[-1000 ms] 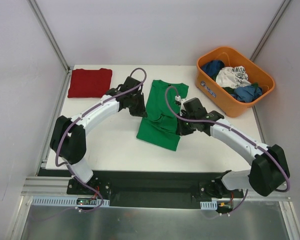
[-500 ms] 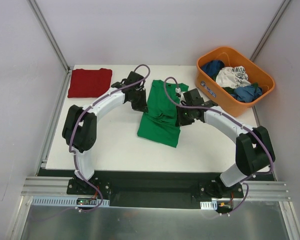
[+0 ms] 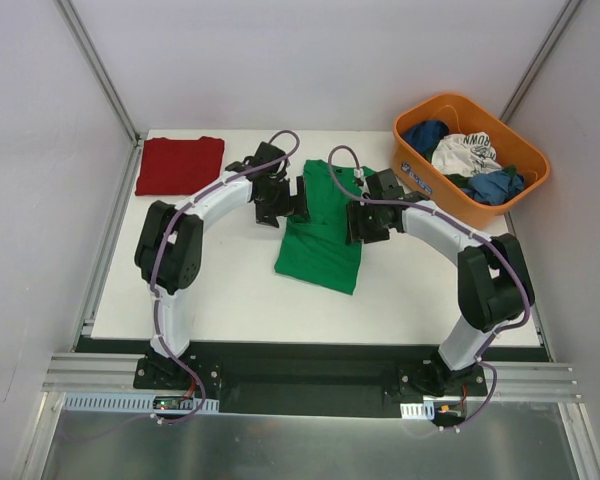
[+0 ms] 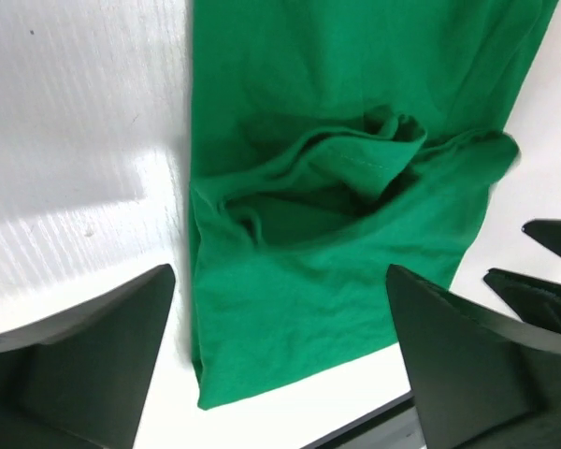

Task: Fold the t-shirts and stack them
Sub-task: Fold the folded rectangular tshirt in 1/3 of the way

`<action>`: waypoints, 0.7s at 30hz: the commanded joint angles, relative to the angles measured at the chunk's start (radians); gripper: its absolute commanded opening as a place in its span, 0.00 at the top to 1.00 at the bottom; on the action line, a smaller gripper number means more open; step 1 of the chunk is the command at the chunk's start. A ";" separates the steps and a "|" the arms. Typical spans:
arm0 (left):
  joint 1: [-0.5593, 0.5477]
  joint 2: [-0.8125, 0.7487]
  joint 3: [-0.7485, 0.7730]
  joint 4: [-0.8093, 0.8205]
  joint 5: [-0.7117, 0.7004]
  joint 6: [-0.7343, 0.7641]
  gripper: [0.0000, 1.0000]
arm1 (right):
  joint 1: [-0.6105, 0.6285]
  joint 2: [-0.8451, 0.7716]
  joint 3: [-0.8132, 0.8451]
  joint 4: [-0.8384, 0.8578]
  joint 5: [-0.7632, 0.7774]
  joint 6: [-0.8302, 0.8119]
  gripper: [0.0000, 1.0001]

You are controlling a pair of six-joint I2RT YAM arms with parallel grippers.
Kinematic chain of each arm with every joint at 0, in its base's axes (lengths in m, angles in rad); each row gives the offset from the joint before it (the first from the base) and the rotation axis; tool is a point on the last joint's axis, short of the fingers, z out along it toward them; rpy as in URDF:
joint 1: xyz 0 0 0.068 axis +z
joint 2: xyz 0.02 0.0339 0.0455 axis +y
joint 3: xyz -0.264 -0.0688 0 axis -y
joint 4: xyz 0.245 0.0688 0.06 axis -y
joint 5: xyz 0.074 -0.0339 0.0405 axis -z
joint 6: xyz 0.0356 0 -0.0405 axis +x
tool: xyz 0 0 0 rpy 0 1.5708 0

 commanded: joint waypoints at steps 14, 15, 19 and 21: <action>0.034 -0.542 -0.453 -0.002 -0.172 -0.067 0.01 | 0.142 -0.130 -0.044 0.134 -0.303 0.018 0.03; 0.042 -0.562 -0.494 -0.007 -0.177 -0.073 0.01 | 0.170 -0.107 -0.021 0.131 -0.320 0.020 0.03; 0.085 -0.666 -0.579 -0.025 -0.189 -0.090 0.01 | 0.221 0.029 0.098 0.131 -0.315 0.028 0.03; 0.107 -0.691 -0.610 -0.036 -0.194 -0.090 0.01 | 0.224 0.075 0.132 0.146 -0.315 0.037 0.03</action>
